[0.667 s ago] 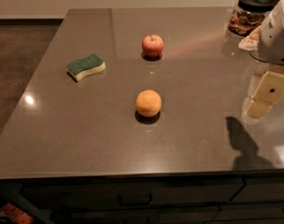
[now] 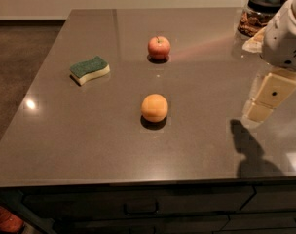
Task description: Move orange near sponge
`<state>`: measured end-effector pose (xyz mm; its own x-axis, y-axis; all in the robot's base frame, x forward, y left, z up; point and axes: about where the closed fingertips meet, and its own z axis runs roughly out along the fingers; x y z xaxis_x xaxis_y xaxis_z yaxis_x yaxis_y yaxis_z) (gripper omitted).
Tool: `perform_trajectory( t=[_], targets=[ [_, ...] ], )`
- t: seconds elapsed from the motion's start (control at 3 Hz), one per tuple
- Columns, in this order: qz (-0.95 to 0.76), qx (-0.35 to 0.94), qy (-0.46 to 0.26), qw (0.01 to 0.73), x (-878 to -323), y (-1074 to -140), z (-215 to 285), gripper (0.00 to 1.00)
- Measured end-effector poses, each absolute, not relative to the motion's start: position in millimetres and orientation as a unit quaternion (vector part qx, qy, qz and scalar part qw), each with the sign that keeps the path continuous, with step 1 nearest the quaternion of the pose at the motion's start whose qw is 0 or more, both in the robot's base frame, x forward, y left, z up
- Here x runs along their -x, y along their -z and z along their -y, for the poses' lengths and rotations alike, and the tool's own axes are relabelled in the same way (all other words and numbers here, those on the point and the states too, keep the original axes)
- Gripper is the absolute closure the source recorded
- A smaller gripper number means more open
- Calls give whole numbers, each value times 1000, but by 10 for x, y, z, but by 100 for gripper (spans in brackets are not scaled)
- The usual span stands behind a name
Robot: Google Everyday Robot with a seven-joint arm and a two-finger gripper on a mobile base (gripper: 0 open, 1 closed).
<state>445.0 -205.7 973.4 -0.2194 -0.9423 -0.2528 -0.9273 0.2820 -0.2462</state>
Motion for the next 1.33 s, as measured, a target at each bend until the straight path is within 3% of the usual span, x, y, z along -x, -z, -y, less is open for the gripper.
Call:
perform_trajectory(
  t=[1.33],
  targets=[
    [-782,578,-64,223,-4953,-9049,805,0]
  ],
)
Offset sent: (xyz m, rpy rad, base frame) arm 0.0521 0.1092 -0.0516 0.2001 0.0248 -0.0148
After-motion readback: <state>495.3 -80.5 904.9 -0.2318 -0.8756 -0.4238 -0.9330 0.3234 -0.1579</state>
